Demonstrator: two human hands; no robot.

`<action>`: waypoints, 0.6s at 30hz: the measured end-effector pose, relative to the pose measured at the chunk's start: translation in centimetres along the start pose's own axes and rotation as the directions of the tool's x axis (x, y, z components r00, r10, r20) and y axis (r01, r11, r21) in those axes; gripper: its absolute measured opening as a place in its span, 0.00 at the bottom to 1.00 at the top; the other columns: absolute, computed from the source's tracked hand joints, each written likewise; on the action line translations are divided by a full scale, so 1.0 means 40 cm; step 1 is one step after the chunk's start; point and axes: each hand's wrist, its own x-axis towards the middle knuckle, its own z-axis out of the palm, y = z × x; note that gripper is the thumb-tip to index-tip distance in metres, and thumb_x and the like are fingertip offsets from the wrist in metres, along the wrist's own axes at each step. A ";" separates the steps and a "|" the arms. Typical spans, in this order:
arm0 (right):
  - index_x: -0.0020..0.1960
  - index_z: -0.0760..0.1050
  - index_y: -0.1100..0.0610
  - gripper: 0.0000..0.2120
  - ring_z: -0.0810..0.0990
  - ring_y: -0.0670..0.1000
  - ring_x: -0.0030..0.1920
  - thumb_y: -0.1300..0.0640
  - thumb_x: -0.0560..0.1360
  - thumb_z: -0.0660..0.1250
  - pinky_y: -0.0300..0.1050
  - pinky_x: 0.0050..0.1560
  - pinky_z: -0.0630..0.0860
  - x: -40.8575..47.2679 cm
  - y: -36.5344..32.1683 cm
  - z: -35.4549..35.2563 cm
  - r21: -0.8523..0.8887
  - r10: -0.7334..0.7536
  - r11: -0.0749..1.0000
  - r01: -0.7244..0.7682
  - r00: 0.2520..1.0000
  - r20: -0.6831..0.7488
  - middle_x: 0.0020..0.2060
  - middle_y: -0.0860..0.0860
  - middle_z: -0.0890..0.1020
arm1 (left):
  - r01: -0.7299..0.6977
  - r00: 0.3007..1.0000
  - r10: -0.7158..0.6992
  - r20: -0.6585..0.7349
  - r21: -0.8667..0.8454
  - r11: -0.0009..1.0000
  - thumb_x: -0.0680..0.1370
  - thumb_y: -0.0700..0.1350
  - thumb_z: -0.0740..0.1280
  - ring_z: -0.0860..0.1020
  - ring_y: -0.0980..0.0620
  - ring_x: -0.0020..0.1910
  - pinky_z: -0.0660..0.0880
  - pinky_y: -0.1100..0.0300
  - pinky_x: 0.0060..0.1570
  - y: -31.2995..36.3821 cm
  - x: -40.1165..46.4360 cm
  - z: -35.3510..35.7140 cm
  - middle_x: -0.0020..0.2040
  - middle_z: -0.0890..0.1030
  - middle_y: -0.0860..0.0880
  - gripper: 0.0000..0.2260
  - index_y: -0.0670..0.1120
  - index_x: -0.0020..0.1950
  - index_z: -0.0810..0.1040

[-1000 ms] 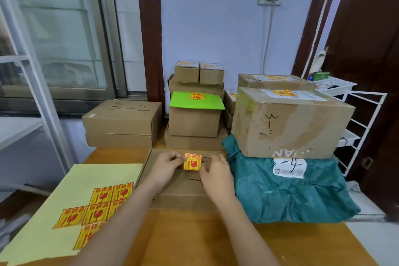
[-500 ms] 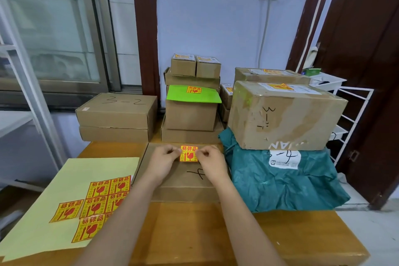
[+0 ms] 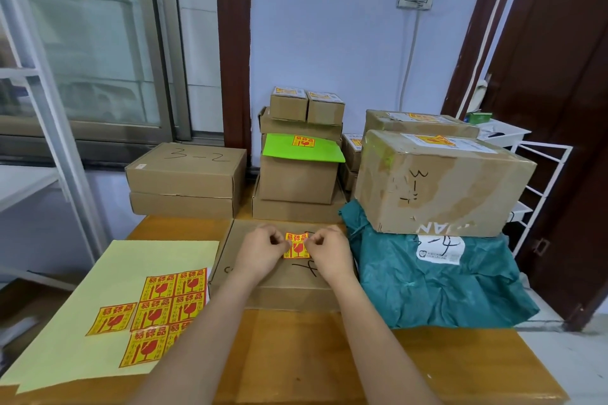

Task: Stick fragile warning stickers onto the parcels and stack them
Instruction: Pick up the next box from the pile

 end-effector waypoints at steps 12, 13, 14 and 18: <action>0.29 0.68 0.50 0.17 0.74 0.50 0.50 0.59 0.73 0.70 0.39 0.48 0.67 0.001 0.003 0.007 -0.042 -0.003 0.999 0.003 1.000 0.002 0.47 0.50 0.71 | -0.056 0.998 0.058 -0.016 0.092 0.994 0.74 0.44 0.71 0.70 0.54 0.48 0.65 0.62 0.47 -0.004 0.004 0.006 0.44 0.74 0.50 0.09 0.41 0.38 0.77; 0.29 0.68 0.51 0.17 0.74 0.50 0.51 0.59 0.73 0.70 0.40 0.49 0.67 0.001 0.003 0.007 -0.046 -0.003 0.999 0.003 1.000 -0.001 0.47 0.50 0.71 | -0.062 0.998 0.064 -0.016 0.097 0.993 0.74 0.44 0.71 0.70 0.54 0.48 0.65 0.61 0.48 -0.004 0.005 0.007 0.44 0.74 0.50 0.09 0.41 0.38 0.77; 0.29 0.67 0.51 0.17 0.74 0.51 0.51 0.59 0.73 0.70 0.40 0.50 0.69 0.001 0.003 0.008 -0.049 -0.003 0.999 0.002 1.000 -0.003 0.47 0.50 0.71 | -0.066 0.998 0.068 -0.012 0.104 0.992 0.73 0.44 0.71 0.69 0.54 0.48 0.65 0.61 0.48 -0.004 0.006 0.007 0.44 0.74 0.50 0.09 0.41 0.37 0.76; 0.29 0.67 0.50 0.18 0.74 0.52 0.54 0.59 0.73 0.70 0.44 0.56 0.72 0.000 -0.001 0.009 -0.069 -0.008 0.998 0.007 1.000 -0.004 0.49 0.52 0.72 | -0.080 0.997 0.081 -0.002 0.135 0.988 0.74 0.44 0.71 0.68 0.54 0.49 0.65 0.62 0.49 -0.006 0.008 0.009 0.44 0.73 0.51 0.09 0.43 0.36 0.75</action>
